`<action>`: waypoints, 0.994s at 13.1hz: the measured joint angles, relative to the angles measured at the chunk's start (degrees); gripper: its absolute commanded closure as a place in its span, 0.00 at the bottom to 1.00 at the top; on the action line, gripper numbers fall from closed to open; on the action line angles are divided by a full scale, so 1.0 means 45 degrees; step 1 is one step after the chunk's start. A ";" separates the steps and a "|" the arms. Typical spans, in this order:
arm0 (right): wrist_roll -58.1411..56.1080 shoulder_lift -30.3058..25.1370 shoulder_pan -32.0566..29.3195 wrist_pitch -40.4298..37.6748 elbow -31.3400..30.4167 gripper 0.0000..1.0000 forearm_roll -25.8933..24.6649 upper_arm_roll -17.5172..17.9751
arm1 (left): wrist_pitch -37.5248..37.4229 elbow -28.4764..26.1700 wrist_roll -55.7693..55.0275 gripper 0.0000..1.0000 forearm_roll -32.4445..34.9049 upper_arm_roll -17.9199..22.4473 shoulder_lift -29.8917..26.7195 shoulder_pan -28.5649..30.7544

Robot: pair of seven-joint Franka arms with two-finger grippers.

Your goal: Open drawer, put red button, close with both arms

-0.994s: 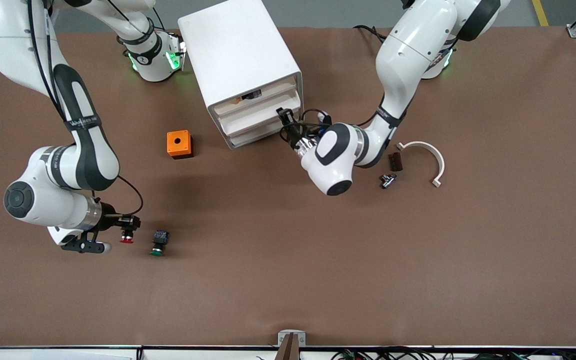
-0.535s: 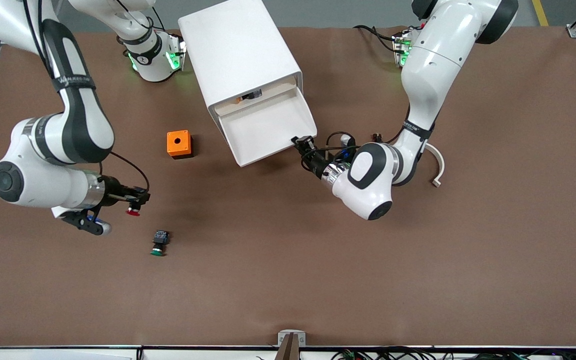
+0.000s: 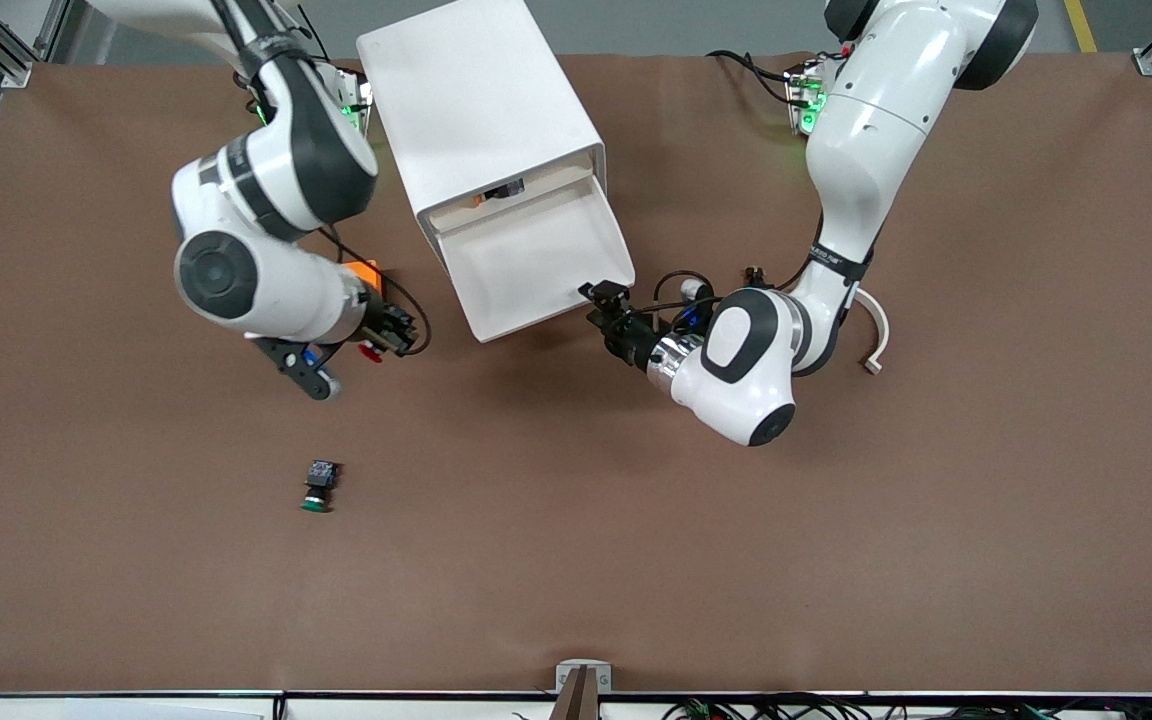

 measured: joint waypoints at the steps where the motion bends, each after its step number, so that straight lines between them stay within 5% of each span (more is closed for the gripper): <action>1: 0.0999 -0.0022 0.0410 0.0126 0.0007 0.99 0.0000 -0.0001 | 0.0003 0.0134 0.0000 0.00 0.0091 0.0006 -0.0001 0.0110; 8: 0.6261 0.0135 0.3026 0.3298 -0.0648 0.97 -0.0004 -0.0008 | -0.1316 0.1290 0.0179 0.00 0.2803 -0.0047 -0.0459 0.1729; 13: 0.7464 0.0639 0.3917 0.5060 -0.1408 0.94 -0.0010 -0.0029 | -0.1520 0.1539 0.4348 0.00 0.3475 -0.0050 -0.0955 0.2173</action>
